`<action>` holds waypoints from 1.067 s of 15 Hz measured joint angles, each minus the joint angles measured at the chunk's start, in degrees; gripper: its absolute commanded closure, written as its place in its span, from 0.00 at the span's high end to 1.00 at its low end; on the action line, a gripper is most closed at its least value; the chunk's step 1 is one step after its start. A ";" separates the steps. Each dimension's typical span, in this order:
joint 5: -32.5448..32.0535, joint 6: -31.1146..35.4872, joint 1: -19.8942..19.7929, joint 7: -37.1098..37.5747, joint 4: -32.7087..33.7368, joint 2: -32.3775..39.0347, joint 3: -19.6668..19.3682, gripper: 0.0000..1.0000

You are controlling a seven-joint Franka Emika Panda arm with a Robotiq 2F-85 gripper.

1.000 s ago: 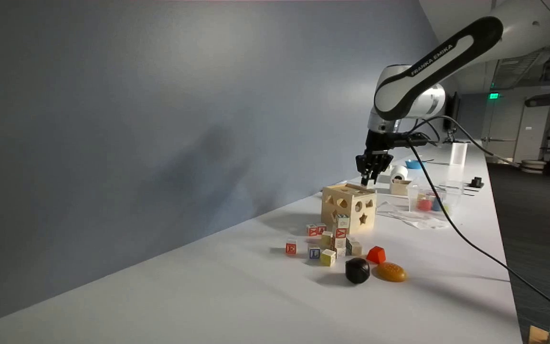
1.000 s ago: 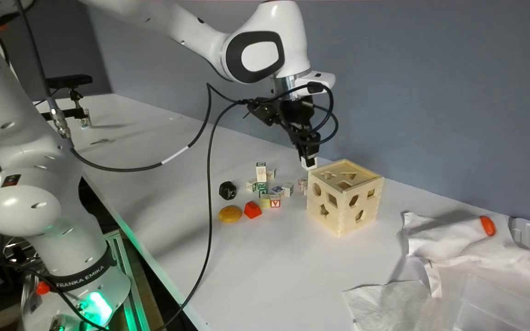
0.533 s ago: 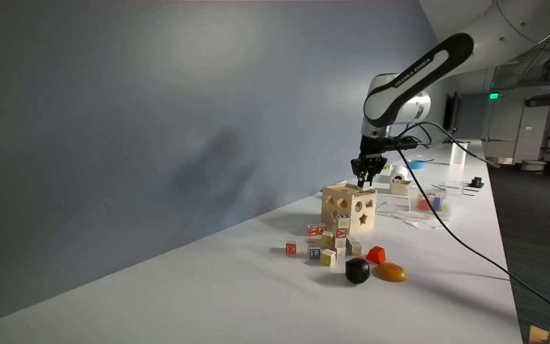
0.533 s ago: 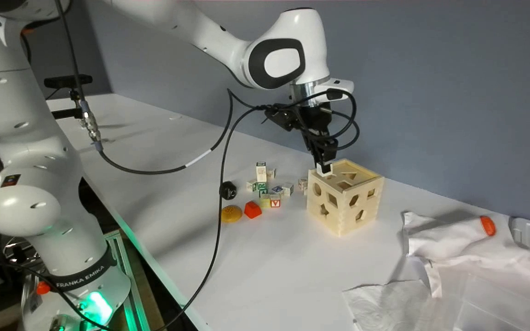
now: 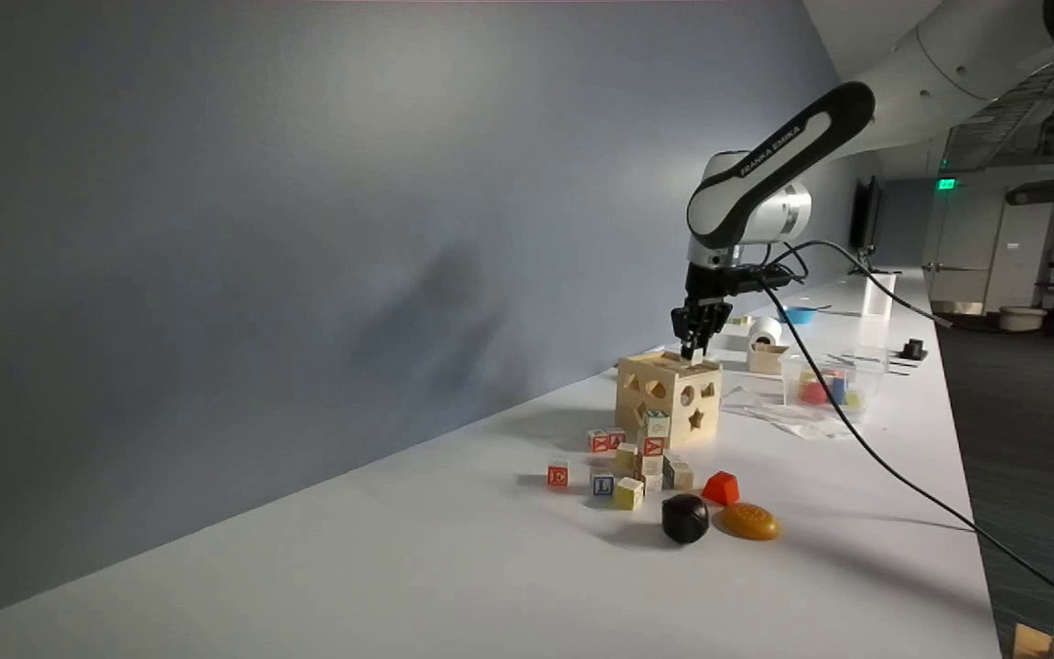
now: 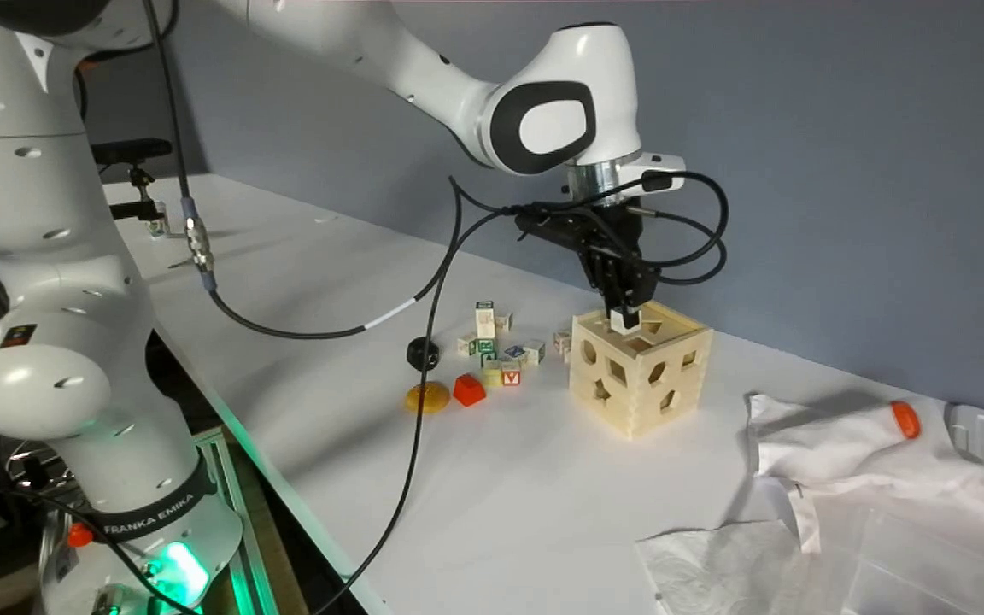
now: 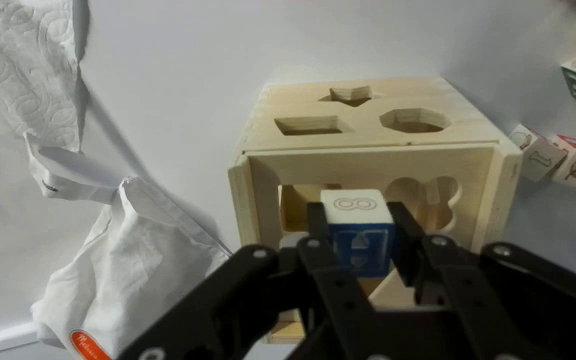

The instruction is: Put the cube through the square hole of the shape sorting box

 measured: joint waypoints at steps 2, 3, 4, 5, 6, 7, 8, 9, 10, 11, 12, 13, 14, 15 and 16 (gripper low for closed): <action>1.29 0.00 -0.40 -2.79 0.98 1.12 -0.02 0.08; 1.79 0.00 -0.63 -4.01 1.45 1.73 -0.02 0.08; 2.19 0.00 -0.86 -4.99 1.85 2.31 -0.02 0.08; 2.43 0.00 -1.07 -5.79 2.20 2.83 -0.02 0.08; 2.56 0.00 -1.26 -6.45 2.57 3.35 -0.02 0.08; 2.65 0.00 -1.44 -6.96 2.97 3.77 -0.02 0.08; 2.73 0.00 -1.59 -7.44 3.44 4.09 -0.02 0.08; 2.93 0.00 -1.74 -7.89 3.78 4.41 -0.02 0.08; 3.18 0.00 -1.88 -8.31 4.06 4.71 -0.02 0.08; 3.40 0.00 -1.99 -8.73 4.31 4.98 -0.02 0.08; 3.55 0.00 -2.06 -9.02 4.58 5.15 -0.02 0.08; 3.60 -0.01 -2.13 -9.17 4.76 5.33 -0.02 0.08; 3.60 -0.05 -2.17 -9.27 4.91 5.44 -0.01 0.08; 3.60 -0.15 -2.19 -9.33 5.01 5.49 -0.01 0.08; 3.60 -0.26 -2.20 -9.33 5.10 5.55 -0.01 0.08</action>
